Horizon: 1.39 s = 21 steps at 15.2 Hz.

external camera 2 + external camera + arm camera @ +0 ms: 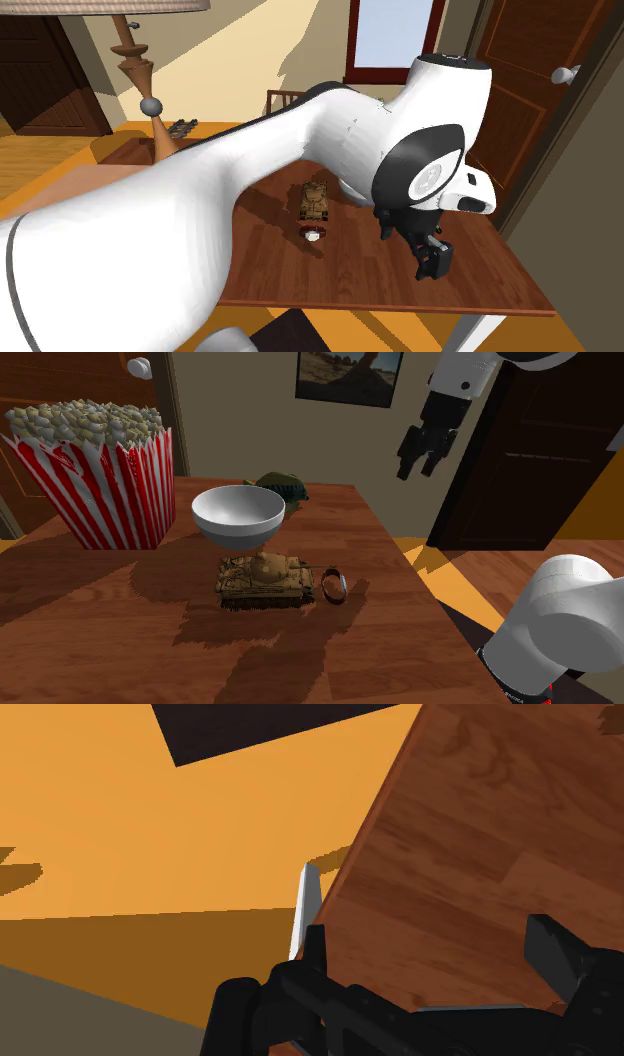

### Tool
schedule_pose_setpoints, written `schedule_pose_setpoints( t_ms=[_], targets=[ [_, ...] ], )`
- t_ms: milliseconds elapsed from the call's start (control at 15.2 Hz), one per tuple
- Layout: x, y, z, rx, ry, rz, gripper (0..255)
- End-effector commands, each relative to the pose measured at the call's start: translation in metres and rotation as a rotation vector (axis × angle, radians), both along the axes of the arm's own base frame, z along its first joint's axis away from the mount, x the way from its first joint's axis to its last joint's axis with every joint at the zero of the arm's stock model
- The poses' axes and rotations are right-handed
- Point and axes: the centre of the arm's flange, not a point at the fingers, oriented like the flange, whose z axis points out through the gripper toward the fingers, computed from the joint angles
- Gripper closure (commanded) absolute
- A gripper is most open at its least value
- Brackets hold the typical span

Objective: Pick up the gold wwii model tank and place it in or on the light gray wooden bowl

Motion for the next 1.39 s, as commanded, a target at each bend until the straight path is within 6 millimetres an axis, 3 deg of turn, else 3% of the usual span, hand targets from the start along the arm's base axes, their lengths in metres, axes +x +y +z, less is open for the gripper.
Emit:
schedule_pose_setpoints(
  t_ms=[0,660,1320],
  targets=[
    [0.000,0.000,0.000,0.000,0.000,0.000,0],
    [0.053,0.107,-0.026,0.032,-0.015,0.352,0],
    [0.067,0.227,-0.047,0.064,-0.030,0.703,0]
  ],
)
